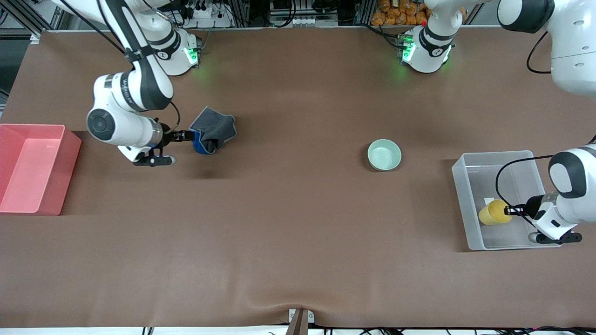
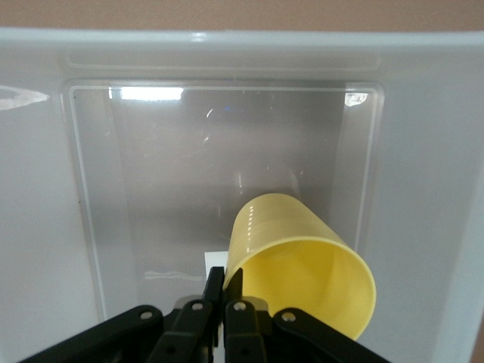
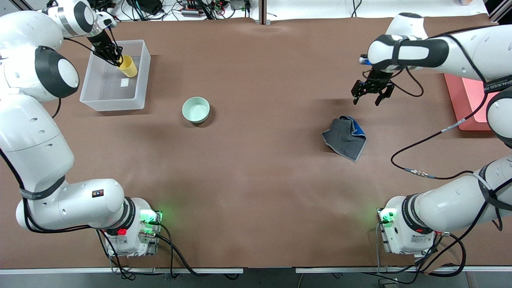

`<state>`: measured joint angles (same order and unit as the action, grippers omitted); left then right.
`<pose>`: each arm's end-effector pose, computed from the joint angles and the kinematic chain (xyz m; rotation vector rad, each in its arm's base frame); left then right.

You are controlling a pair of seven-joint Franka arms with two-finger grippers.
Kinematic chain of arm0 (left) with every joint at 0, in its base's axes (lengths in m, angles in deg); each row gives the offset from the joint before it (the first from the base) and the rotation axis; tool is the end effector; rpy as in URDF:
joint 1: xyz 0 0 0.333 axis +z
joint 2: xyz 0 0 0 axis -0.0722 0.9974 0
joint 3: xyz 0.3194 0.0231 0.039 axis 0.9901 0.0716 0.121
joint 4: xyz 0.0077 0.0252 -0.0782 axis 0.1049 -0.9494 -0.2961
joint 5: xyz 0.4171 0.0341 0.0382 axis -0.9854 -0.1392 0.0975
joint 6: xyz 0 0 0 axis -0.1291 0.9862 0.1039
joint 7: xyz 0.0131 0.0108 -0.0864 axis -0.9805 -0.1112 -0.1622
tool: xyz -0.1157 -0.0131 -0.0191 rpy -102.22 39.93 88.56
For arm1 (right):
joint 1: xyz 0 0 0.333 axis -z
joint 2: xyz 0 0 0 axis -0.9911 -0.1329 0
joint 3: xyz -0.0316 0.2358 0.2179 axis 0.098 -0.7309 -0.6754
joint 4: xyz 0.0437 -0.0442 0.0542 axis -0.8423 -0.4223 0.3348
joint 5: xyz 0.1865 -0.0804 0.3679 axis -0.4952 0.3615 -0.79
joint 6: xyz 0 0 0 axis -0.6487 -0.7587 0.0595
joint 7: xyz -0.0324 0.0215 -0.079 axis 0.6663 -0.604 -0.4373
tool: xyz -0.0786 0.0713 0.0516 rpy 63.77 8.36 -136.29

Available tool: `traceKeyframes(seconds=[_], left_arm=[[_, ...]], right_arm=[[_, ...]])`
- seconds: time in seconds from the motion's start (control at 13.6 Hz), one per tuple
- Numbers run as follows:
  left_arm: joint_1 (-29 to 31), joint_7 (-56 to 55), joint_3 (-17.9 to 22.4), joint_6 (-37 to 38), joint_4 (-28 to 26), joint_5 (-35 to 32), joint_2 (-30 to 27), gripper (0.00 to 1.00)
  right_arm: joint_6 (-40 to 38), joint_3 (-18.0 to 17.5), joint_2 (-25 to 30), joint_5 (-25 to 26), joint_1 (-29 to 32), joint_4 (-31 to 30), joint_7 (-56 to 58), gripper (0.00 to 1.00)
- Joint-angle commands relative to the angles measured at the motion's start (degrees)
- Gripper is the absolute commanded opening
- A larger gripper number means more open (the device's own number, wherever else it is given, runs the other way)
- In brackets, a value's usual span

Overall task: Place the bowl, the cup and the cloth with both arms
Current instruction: 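Release the cup in the bin while the right gripper grasps the cloth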

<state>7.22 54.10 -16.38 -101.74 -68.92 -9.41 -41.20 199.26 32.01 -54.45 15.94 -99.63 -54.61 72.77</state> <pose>0.7213 0.1533 0.2289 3.0937 0.0640 -0.1840 0.4892 0.1172 0.2492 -3.0018 -0.0141 0.4944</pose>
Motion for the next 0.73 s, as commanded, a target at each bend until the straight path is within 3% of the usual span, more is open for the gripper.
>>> traceKeyframes(seconds=[0.0, 0.37, 0.44, 0.51, 0.66], left_arm=[[-0.2, 0.7, 0.2, -1.5, 0.7, -0.1, 1.0, 0.0], [-0.3, 0.7, 0.2, -2.6, 0.8, -0.1, 1.8, 0.01], [-0.3, 0.7, 0.2, -2.6, 0.8, -0.1, 1.8, 0.1], [-0.3, 0.4, 0.1, -2.6, 0.8, -0.1, 1.7, 0.21], [-0.3, 0.6, 0.0, -2.6, 0.8, -0.1, 1.4, 0.99]], right_arm=[[3.8, 0.4, -0.2, -0.7, -4.0, -2.3, -3.3, 1.0], [7.4, 0.4, -2.9, -0.7, -9.7, -2.3, -6.6, 1.0], [7.8, 0.4, -3.3, -0.6, -11.3, -2.3, -9.2, 1.0], [8.0, 0.5, -3.9, -0.5, -12.7, -2.3, -11.0, 1.0], [8.9, 0.5, -5.0, -0.5, -13.1, -2.4, -11.5, 1.0]])
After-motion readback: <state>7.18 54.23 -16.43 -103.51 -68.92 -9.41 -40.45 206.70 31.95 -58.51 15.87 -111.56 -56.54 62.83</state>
